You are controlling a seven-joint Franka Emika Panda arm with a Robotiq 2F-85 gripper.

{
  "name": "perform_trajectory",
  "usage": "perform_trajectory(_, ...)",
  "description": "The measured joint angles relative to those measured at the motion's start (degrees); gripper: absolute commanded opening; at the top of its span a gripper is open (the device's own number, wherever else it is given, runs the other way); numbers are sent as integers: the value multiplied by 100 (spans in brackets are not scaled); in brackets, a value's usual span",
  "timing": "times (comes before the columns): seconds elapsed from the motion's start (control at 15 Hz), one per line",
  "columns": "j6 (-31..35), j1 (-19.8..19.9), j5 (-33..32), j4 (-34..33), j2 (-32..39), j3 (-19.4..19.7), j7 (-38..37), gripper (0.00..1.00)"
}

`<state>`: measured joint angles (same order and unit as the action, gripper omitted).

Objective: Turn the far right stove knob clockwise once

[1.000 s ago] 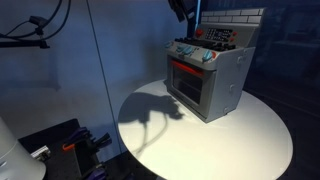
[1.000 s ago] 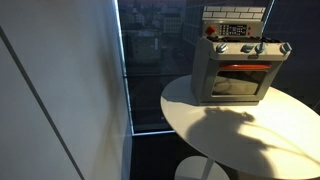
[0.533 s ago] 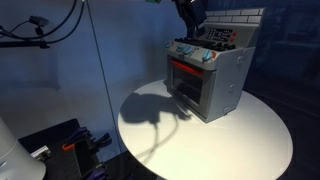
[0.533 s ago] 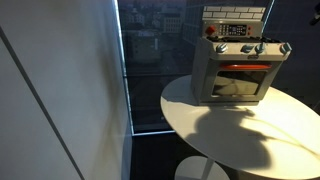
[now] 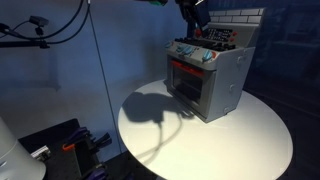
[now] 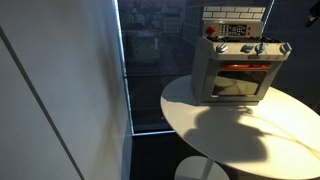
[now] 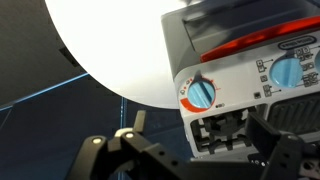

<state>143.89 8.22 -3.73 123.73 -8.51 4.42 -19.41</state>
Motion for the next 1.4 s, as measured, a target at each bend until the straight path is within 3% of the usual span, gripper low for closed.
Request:
perform_trajectory(0.73,622,0,-31,22,436,20,142,100)
perform_trajectory(1.4,697,-28,-56,-563,1259,46,340,100)
